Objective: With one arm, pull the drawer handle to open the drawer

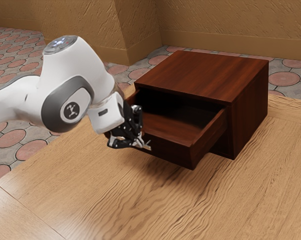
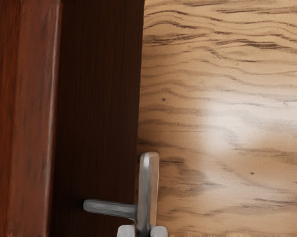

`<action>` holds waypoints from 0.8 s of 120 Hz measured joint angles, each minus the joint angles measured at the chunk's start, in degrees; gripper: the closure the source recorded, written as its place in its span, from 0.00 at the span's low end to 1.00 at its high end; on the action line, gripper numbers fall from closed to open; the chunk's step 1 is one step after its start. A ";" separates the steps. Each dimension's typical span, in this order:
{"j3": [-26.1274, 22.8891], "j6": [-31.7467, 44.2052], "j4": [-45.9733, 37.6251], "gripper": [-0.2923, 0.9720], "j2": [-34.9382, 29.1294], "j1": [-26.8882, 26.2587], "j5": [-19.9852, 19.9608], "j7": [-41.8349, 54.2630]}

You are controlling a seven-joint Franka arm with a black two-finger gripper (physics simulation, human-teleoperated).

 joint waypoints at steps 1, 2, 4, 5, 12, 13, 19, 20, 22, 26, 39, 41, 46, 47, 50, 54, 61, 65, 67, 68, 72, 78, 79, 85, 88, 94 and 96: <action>-0.03 -0.04 -0.21 0.80 -0.39 0.01 -0.01 0.00; 0.00 -0.06 -0.39 0.79 -0.93 -0.40 -0.02 0.00; 0.03 -0.10 -0.66 0.78 -1.90 -1.28 -0.03 0.00; 0.06 -0.12 -0.77 0.77 -2.40 -2.02 -0.04 0.00; 0.15 -0.24 -1.15 0.69 -6.27 -5.64 -0.05 0.00; 0.16 -0.25 -1.17 0.68 -6.79 -5.96 -0.05 0.00; 0.19 -0.46 -1.07 0.60 -9.69 -7.16 -0.04 0.00; 0.19 -0.53 -1.03 0.59 -10.14 -7.29 -0.04 0.00; 0.19 -0.68 -0.96 0.57 -11.05 -7.50 -0.04 0.00; 0.38 -1.16 -0.43 0.52 -12.82 -8.12 -0.07 -0.03; 0.98 -6.53 7.61 0.40 -14.24 -9.22 -0.38 -0.70; 0.93 -7.68 9.28 0.38 -13.74 -9.54 -0.43 -0.83; 0.84 -10.55 12.66 0.36 -12.63 -10.70 -0.51 -1.14; 0.83 -11.06 13.07 0.35 -12.49 -10.87 -0.52 -1.20; 0.76 -12.53 14.03 0.34 -12.05 -11.24 -0.54 -1.37; 0.64 -14.27 15.16 0.32 -11.14 -11.51 -0.56 -1.59; 0.19 -16.87 17.23 0.30 -10.22 -11.56 -0.39 -1.97; 0.00 -18.05 17.75 0.29 -10.06 -11.41 -0.28 -2.17; -0.06 -18.58 17.91 0.28 -10.10 -11.35 -0.24 -2.27; -0.09 -18.84 17.98 0.28 -10.12 -11.33 -0.22 -2.31; -0.15 -19.77 18.16 0.27 -10.22 -11.26 -0.15 -2.49; -0.20 -21.01 18.28 0.26 -10.31 -11.39 -0.11 -2.75; -0.20 -21.21 18.30 0.26 -10.33 -11.43 -0.11 -2.79; -0.15 -22.41 18.36 0.25 -10.44 -11.60 -0.27 -3.10; -0.16 -22.99 18.40 0.25 -10.54 -11.66 -0.36 -3.38; -0.23 -23.97 18.43 0.25 -10.64 -11.75 -0.48 -4.06; -0.23 -24.24 18.44 0.24 -10.65 -11.76 -0.51 -4.31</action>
